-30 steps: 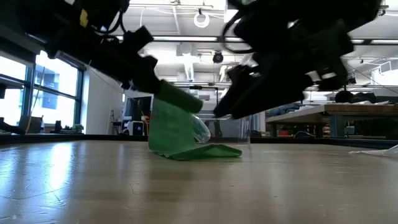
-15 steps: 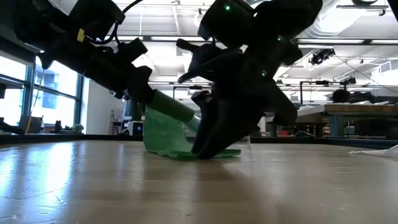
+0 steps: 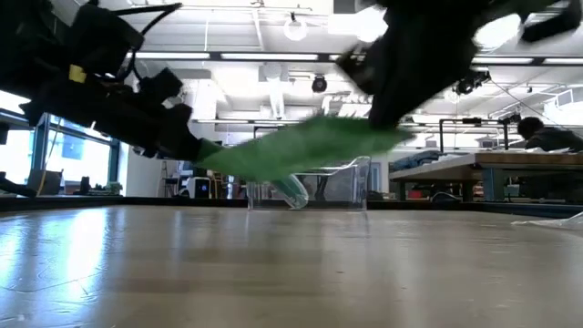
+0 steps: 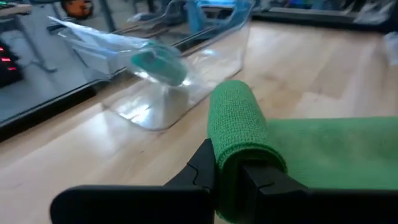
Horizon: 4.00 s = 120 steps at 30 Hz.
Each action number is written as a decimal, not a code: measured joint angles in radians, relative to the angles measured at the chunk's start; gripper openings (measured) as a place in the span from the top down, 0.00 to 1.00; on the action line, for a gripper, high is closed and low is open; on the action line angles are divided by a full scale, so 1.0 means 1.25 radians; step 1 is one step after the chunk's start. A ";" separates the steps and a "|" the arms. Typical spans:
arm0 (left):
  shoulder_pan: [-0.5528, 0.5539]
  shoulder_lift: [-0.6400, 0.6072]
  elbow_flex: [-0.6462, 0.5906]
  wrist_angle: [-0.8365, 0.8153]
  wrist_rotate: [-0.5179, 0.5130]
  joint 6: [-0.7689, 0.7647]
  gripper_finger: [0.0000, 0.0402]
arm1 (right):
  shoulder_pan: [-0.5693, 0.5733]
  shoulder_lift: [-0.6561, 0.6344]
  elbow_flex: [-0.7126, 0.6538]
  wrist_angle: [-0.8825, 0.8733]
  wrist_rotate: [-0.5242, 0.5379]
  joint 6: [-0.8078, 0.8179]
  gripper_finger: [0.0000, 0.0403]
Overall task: Roll bandage
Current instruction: Roll the green bandage
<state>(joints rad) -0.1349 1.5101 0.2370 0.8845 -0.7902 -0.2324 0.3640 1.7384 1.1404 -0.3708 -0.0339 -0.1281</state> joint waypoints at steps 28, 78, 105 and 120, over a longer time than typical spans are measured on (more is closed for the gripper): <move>-0.129 0.004 0.182 -0.043 0.288 0.017 0.97 | 0.108 -0.385 0.133 0.024 0.522 -0.223 1.00; -0.271 0.232 0.486 0.056 0.330 0.195 0.97 | -0.154 -0.231 -0.114 -0.035 0.145 0.146 0.66; -0.308 0.166 0.485 0.144 0.345 0.303 0.97 | 0.292 -0.286 -0.119 0.384 0.552 -0.123 0.64; -0.305 0.166 0.485 0.128 0.302 0.300 0.97 | 0.341 -0.275 0.008 0.108 0.648 -0.030 0.64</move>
<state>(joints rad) -0.5167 1.7172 0.8433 1.0450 -0.4122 0.1425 0.7906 1.3941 1.1508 -0.2363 0.7756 -0.1650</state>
